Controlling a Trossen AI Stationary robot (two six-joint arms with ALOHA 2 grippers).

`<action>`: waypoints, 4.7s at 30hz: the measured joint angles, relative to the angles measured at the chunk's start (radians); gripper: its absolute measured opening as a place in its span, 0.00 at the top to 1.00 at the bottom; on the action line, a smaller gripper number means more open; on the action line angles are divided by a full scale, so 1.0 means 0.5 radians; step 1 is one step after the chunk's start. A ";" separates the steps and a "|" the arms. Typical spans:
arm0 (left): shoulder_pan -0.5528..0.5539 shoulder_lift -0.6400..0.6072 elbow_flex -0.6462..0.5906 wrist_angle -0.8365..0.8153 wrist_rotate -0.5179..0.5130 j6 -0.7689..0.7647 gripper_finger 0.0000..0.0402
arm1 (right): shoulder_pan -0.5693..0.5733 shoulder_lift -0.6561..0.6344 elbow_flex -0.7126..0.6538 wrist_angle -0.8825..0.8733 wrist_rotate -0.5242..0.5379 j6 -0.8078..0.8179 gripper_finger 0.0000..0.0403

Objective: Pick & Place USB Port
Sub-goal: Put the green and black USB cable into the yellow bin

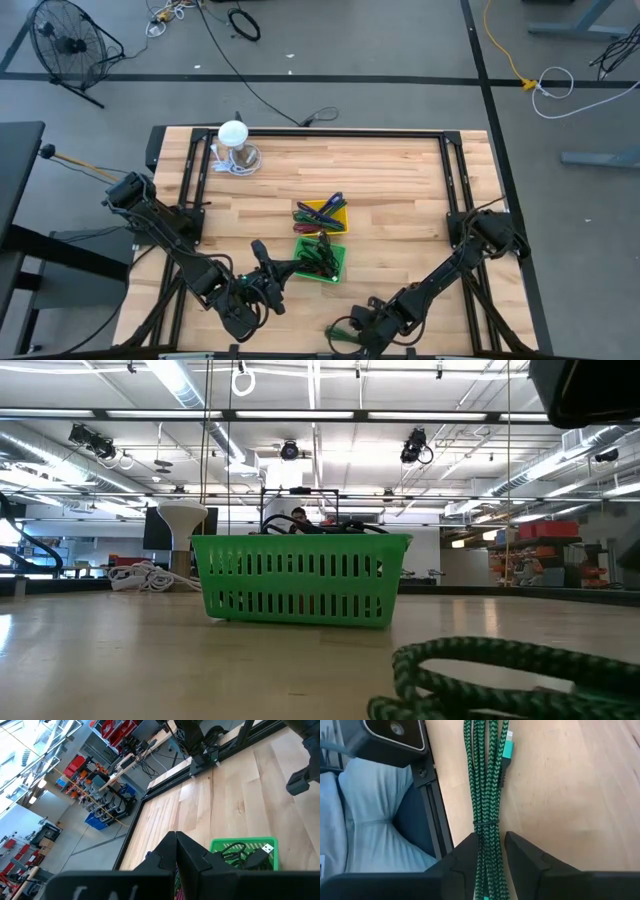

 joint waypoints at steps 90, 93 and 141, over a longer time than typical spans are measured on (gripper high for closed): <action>0.895 -0.110 0.001 0.603 1.004 0.207 0.95 | -0.189 -0.883 0.485 -1.323 1.037 -0.821 0.89; 1.063 -0.105 0.001 0.332 1.041 0.102 0.96 | -0.165 -0.883 0.432 -1.321 0.958 -0.747 0.90; 1.556 0.335 -0.009 0.501 1.988 -0.601 0.94 | -0.130 -0.883 -0.009 -0.867 0.981 -0.654 0.91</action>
